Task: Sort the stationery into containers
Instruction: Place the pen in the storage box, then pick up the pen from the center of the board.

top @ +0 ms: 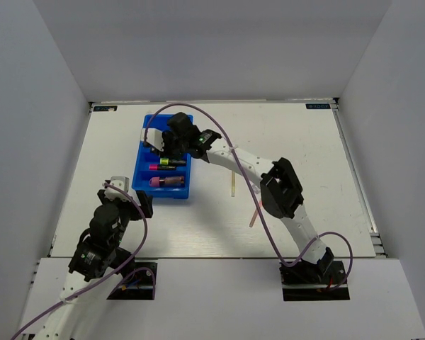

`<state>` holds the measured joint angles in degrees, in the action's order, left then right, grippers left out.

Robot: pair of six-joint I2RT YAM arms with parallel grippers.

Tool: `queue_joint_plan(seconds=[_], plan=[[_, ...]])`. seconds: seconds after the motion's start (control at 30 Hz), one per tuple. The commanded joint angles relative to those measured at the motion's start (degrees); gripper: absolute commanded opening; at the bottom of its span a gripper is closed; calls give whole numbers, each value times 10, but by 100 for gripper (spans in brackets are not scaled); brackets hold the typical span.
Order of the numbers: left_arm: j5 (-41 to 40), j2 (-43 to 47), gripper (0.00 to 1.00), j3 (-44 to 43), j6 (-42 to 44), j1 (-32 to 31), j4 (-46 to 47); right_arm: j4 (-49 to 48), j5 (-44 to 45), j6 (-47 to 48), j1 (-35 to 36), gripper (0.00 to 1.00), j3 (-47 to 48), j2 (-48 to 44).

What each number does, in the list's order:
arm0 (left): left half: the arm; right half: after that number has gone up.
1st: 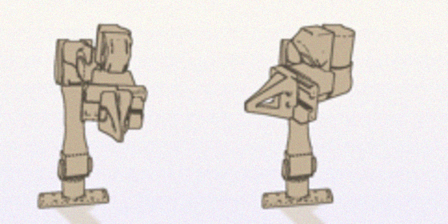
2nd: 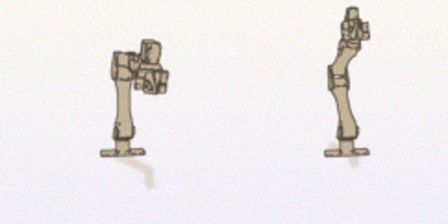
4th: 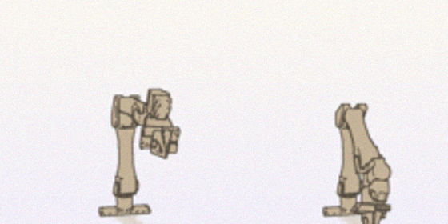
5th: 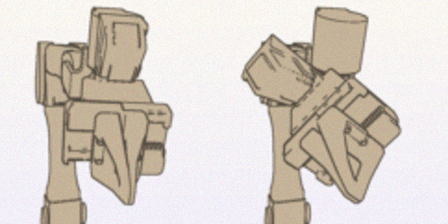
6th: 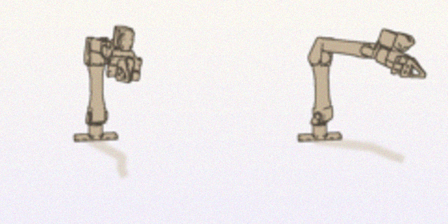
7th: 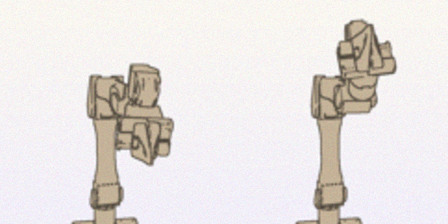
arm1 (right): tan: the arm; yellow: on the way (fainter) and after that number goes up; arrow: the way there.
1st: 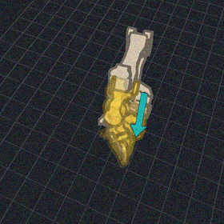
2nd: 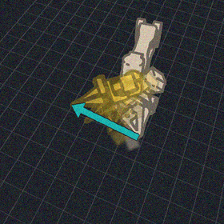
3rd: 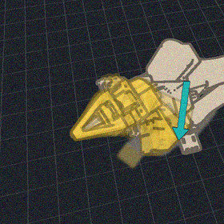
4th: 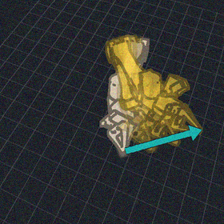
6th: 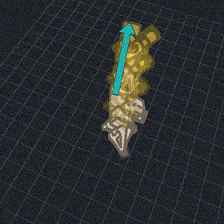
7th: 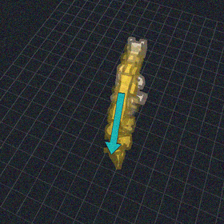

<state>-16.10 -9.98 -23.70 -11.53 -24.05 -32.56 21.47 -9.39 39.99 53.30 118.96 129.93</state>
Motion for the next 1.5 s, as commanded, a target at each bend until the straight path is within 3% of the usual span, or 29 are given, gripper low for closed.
queue_joint_plan(seconds=[0.0, 0.3, 0.4, 0.47, 0.53, 0.7, 0.77, 0.8, 0.83, 0.87, 0.9, 0.97, 1.07, 1.13, 1.17, 1.23, 1.27, 1.3, 1.33, 1.37, 1.4, 1.47], plan=[[-6, -1, 100, -1, -2, 4, 1, -41, -42, 7, -1, 0, 8, 8], [-4, 2, 100, 1, -4, 4, 0, -37, -32, 20, -4, 0, 9, 43], [-4, 2, 100, -1, -4, 4, 0, -37, -27, 21, -5, 13, 7, 45], [-4, 0, 100, 0, -5, 5, -1, -40, -24, 17, -3, 37, 7, 46], [-3, 1, 100, 0, -5, 3, 0, -35, -18, 11, -5, 51, 8, 43], [1, -2, 100, 1, -5, 4, 3, -35, -20, 2, -4, 65, 9, 30], [11, -5, 100, 0, -5, 3, 6, -35, -20, -4, -4, 65, 8, 19], [23, -5, 100, 1, -2, 3, 10, -34, -21, -14, -4, 55, 8, 10], [32, -4, 100, 6, 2, 4, 20, -34, -20, -22, -6, 37, 7, -2], [55, -9, 98, 8, 5, 3, 29, -36, -11, -49, -5, 12, 7, -18], [82, -13, 94, 11, 10, 4, 46, -36, 7, -71, -6, 0, 3, -28], [133, -52, 70, 3, 11, 4, 64, -29, 61, -96, -4, 0, -4, -78], [220, -150, 0, -46, 0, 3, 84, -19, 173, -135, -14, 0, -52, -156], [287, -220, 0, -85, -13, 2, 97, 20, 252, -162, -22, 0, -85, -196], [304, -264, 0, -115, -26, 3, 105, 60, 286, -188, -39, 7, -94, -222], [359, -329, 4, -133, -45, -8, 141, 122, 287, -222, -77, 38, -162, -265], [360, -373, 28, -161, -49, -15, 148, 167, 266, -267, -105, 38, -184, -299], [359, -394, 36, -171, -51, -25, 161, 173, 240, -278, -115, 38, -210, -339], [355, -435, 40, -180, -40, -60, 176, 175, 231, -287, -136, 31, -301, -357], [333, -481, 46, -203, -37, -75, 178, 164, 219, -297, -145, 1, -332, -377], [318, -504, 69, -230, -33, -102, 175, 152, 217, -307, -155, 0, -392, -433], [262, -596, 84, -272, -35, -142, 175, 141, 207, -329, -190, 0, -455, -462]])
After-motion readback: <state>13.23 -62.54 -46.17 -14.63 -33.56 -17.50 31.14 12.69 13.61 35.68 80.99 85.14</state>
